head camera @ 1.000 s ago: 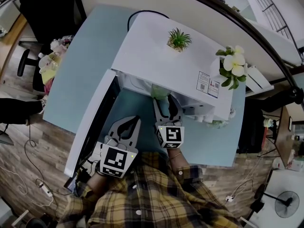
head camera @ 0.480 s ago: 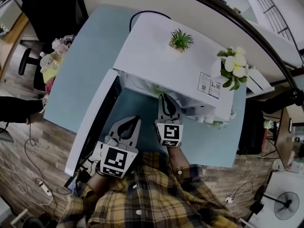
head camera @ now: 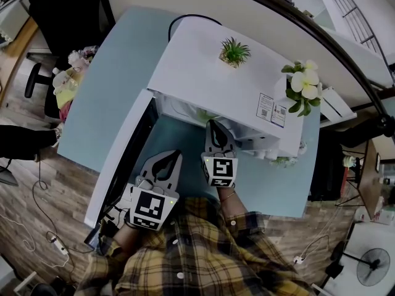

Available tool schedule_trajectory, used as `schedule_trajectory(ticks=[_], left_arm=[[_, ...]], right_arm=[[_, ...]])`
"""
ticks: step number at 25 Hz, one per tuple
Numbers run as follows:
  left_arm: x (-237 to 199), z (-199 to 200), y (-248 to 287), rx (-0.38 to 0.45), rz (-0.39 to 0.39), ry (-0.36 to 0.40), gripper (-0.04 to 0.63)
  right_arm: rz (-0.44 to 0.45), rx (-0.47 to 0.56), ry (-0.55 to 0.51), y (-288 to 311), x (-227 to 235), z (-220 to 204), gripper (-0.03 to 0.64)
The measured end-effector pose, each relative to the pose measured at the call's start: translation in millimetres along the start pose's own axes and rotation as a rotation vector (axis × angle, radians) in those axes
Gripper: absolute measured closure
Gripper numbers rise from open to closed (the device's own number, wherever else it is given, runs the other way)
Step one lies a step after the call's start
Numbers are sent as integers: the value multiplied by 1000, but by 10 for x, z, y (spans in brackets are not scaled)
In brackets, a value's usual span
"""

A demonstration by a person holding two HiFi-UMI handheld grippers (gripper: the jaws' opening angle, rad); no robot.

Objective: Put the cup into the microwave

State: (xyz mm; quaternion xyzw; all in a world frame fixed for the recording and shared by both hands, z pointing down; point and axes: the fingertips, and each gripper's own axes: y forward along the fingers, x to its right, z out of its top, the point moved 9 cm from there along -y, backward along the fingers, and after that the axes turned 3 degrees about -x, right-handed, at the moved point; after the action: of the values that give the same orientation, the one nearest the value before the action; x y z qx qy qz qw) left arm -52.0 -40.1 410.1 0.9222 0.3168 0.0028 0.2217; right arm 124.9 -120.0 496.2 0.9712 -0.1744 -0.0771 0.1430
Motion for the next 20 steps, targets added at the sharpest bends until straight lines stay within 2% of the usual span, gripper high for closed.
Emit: schedule_trajectory(ticks=[10,20], left_arm=[[-31,39,-53,23,12,10,606],[-28,101,-121,57,3,37,606]], right_arm=[[1,40,4,-99,6,88,612],[84,57,62,-376,20,199,612]])
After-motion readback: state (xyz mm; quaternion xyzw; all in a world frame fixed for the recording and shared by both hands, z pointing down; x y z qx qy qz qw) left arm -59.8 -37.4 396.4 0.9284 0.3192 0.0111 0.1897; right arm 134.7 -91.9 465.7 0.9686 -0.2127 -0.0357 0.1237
